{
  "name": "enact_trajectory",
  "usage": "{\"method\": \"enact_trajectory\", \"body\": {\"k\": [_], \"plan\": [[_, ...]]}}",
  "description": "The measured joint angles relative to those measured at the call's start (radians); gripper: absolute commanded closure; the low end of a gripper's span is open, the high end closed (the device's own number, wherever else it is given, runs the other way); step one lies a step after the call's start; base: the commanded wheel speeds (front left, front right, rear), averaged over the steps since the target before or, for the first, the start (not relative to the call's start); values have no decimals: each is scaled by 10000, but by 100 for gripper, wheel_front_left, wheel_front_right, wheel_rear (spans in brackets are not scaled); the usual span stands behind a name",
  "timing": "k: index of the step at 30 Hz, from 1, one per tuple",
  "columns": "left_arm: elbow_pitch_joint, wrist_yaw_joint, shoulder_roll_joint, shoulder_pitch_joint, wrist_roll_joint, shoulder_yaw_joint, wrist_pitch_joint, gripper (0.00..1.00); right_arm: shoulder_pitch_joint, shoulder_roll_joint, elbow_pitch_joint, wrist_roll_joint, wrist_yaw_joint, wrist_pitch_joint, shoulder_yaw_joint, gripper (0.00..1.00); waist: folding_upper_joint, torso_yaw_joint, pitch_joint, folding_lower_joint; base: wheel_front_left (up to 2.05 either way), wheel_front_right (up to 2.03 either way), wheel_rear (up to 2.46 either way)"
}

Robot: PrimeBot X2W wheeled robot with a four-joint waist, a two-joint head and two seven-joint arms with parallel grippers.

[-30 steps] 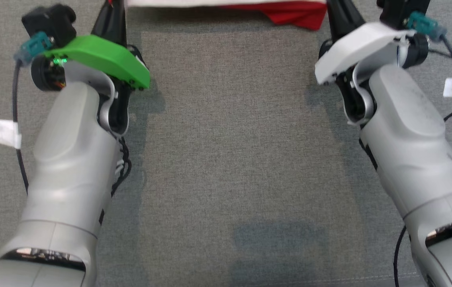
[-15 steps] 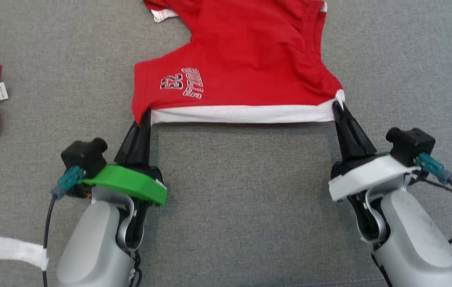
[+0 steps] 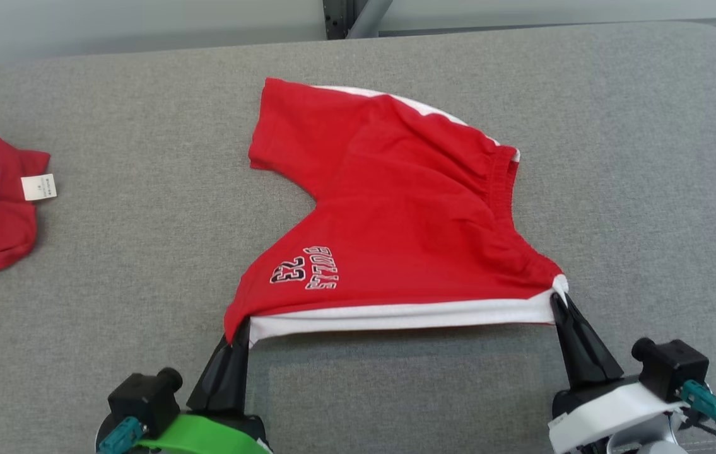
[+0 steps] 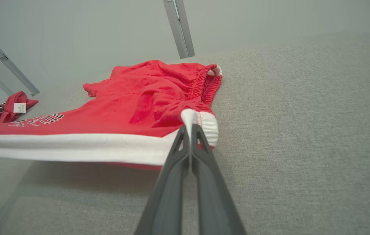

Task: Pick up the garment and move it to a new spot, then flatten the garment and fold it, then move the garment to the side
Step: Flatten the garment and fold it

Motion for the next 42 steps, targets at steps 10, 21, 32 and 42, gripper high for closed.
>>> {"method": "enact_trajectory", "body": {"k": [10, 21, 32, 42], "plan": [[-1808, 644, 437, 1054, 56, 52, 886, 100, 1221, 397, -1045, -238, 0, 675, -169, 100, 0, 187, -298, 0, 0, 0, 0], [-2148, 545, 899, -673, 100, 403, 1565, 100, -152, 583, -941, 111, 4, 1172, -284, 100, 0, -44, 370, 0, 0, 0, 0], [-182, -418, 1066, -5373, -35, 550, 2416, 100, -3638, 602, -301, -349, -2, 1356, -217, 100, 0, -357, 1987, 1, 0, 0, 0], [2963, -1095, 836, -8181, -295, 399, 2706, 100, -5355, 660, 1012, -213, -2, 1327, 54, 100, 0, -712, 3247, 2, 0, 0, 0]]}}
